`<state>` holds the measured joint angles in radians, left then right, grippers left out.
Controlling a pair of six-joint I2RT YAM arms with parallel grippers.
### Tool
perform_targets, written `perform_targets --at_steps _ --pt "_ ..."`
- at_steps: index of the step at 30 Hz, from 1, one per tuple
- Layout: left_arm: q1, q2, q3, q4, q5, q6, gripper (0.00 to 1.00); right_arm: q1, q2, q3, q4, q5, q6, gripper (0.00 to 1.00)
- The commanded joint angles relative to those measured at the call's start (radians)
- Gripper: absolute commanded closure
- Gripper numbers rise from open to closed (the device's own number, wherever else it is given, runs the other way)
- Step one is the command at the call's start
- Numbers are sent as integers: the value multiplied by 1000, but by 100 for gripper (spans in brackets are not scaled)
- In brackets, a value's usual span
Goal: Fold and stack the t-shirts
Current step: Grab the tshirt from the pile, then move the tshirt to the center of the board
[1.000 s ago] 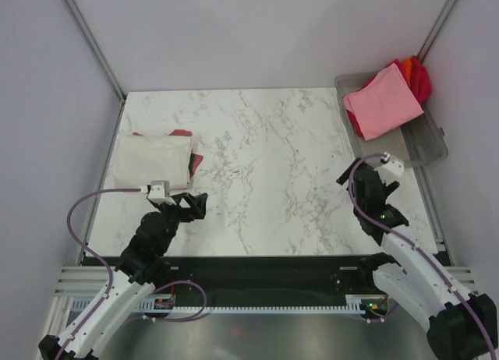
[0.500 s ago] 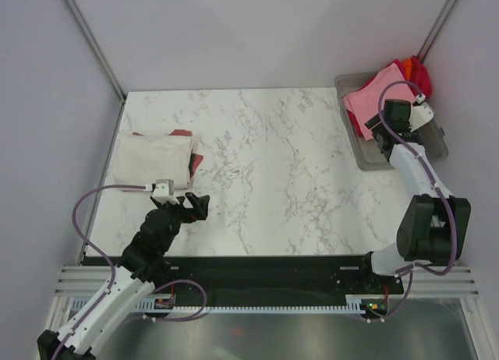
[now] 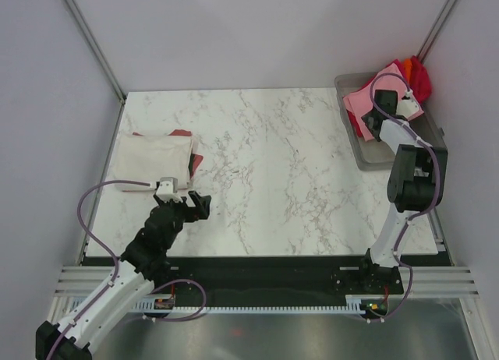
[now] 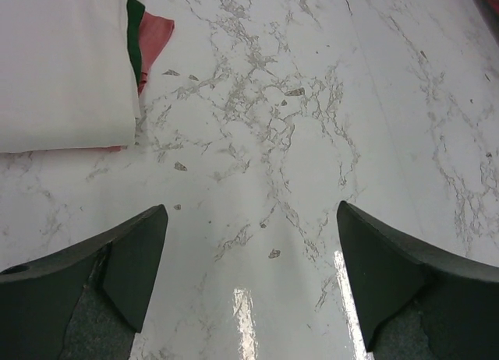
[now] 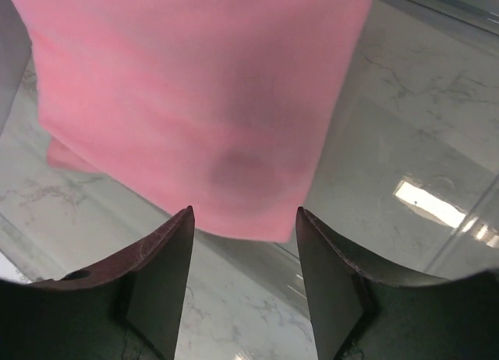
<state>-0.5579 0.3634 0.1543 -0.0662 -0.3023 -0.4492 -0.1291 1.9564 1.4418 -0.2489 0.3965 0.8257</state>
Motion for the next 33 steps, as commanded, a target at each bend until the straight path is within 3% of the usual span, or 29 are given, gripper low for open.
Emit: perform_targets --at_steps 1,4,6,7,8,9,10,11,14,18,22,25,26,29,33 --pt "0 35 40 63 28 3 4 -6 58 87 22 -1 46 36" --pt "0 60 47 94 31 10 4 -6 108 114 33 5 69 34" --pt "0 71 50 98 29 15 4 -7 125 121 28 10 82 40" --pt "0 74 51 98 29 14 4 -7 134 121 27 13 87 47" --pt "0 78 53 100 28 15 5 -6 133 120 25 15 93 71" --pt "0 80 53 101 29 15 5 -6 124 115 23 34 95 85" --pt "0 80 53 101 29 17 5 -4 89 95 26 54 93 97" --pt "0 77 53 101 29 17 5 3 67 86 30 86 84 100" --pt "0 75 51 105 32 18 5 14 -23 144 -19 220 -3 100" --pt "0 83 53 106 32 20 5 14 -108 221 -104 284 -30 100" --pt "0 88 54 106 26 21 5 42 -345 223 -167 167 -3 100" --pt "0 85 53 106 28 18 5 230 -466 256 -167 173 -127 100" --pt "0 83 53 103 28 18 5 341 -481 273 -171 136 -155 100" --pt "0 77 53 94 26 15 5 515 -484 360 -211 -8 -198 100" --pt "0 63 53 72 0 3 5 660 -455 514 -308 -126 -247 100"
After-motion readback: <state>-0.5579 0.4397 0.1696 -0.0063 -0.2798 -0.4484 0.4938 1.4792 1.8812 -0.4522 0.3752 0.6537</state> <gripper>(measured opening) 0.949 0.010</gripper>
